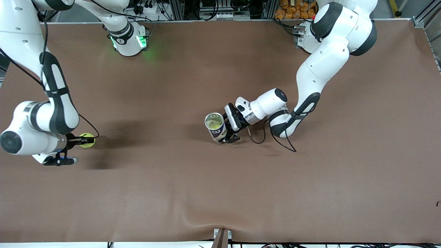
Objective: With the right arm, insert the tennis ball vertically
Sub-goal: 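Carry the second ball with the right gripper and drop it into the tube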
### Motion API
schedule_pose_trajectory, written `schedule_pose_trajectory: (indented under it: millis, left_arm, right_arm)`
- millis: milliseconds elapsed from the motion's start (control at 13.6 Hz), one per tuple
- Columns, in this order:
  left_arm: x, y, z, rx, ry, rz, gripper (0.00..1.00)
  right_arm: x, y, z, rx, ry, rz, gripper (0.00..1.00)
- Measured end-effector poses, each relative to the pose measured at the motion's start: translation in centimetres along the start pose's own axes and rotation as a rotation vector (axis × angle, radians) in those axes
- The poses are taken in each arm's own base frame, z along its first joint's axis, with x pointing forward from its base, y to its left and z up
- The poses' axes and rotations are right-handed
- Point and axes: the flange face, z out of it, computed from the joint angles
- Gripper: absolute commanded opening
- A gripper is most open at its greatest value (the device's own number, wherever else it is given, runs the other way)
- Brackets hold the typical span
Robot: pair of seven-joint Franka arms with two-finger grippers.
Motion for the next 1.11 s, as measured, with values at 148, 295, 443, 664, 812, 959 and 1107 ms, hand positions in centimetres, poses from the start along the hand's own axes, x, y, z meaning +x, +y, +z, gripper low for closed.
schedule_pose_trajectory:
  millis: [148, 295, 443, 664, 812, 959, 1107]
  left_arm:
    - [0.0, 0.0, 0.0, 0.000, 0.000, -0.001, 0.70]
    - [0.0, 0.0, 0.0, 0.000, 0.001, -0.002, 0.70]
    - [0.0, 0.0, 0.0, 0.000, 0.001, -0.003, 0.70]
    - [0.3, 0.2, 0.1, -0.004, 0.005, -0.004, 0.70]
    - [0.5, 0.4, 0.2, -0.007, 0.008, -0.004, 0.71]
    - [0.5, 0.4, 0.2, -0.008, 0.007, -0.003, 0.71]
    - [0.4, 0.5, 0.3, -0.011, 0.005, 0.003, 0.71]
  right_arm:
    - [-0.1, -4.0, -4.0, 0.069, -0.023, 0.079, 0.00]
    - [-0.5, -9.1, -6.9, 0.132, -0.049, 0.168, 0.00]
    - [-0.8, -14.1, -9.4, 0.191, -0.063, 0.280, 0.00]
    - [-2.1, -22.4, -12.2, 0.220, -0.075, 0.434, 0.00]
    - [-3.6, -28.7, -12.9, 0.211, -0.083, 0.518, 0.00]
    - [-5.4, -34.1, -13.8, 0.232, -0.098, 0.588, 0.00]
    - [-6.8, -37.3, -14.9, 0.282, -0.126, 0.639, 0.00]
